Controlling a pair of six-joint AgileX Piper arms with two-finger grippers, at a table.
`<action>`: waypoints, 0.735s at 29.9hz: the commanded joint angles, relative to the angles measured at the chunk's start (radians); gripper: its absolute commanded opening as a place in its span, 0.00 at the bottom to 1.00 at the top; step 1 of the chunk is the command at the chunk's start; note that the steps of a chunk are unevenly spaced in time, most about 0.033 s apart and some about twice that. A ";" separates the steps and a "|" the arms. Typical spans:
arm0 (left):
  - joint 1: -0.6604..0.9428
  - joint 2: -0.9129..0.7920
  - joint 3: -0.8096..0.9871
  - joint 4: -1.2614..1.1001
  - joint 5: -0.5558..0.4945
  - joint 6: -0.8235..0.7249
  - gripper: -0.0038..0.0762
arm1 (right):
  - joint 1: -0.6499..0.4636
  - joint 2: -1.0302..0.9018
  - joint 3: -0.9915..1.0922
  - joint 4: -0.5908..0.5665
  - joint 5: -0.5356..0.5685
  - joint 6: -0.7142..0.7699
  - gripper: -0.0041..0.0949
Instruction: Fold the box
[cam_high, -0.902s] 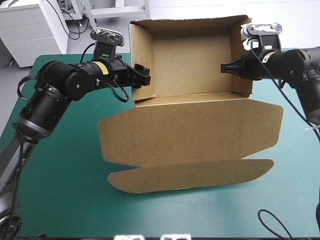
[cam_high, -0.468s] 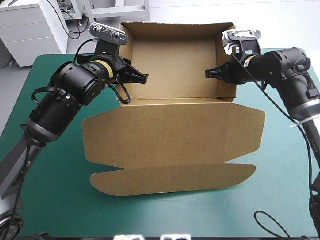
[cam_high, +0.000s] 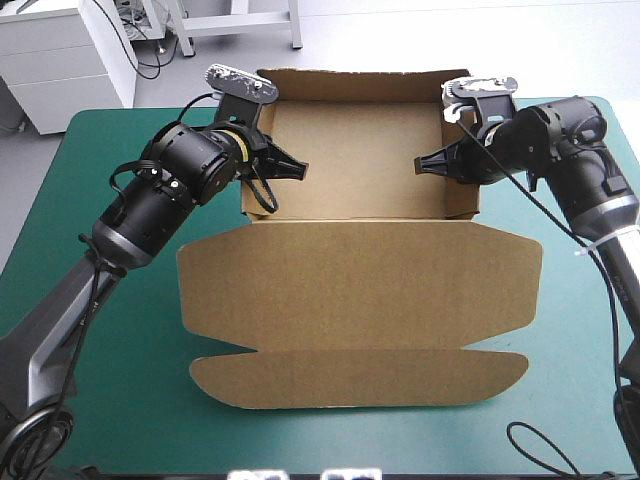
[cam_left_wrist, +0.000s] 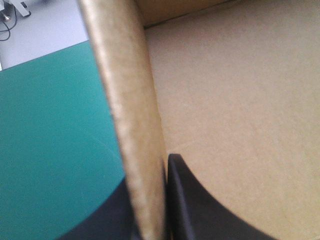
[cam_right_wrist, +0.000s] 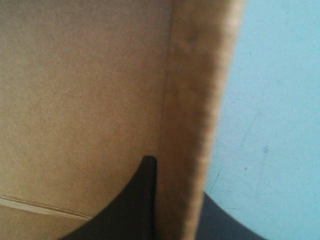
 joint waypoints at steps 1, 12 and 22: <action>-0.012 -0.019 -0.029 -0.015 0.006 0.097 0.04 | 0.004 -0.017 -0.037 -0.022 -0.035 -0.061 0.03; 0.011 0.085 -0.029 -0.033 0.160 0.166 0.04 | 0.004 0.082 -0.037 0.009 0.079 -0.079 0.03; 0.150 0.150 -0.029 -0.309 0.198 0.293 0.05 | 0.004 0.128 -0.037 0.019 0.096 -0.079 0.03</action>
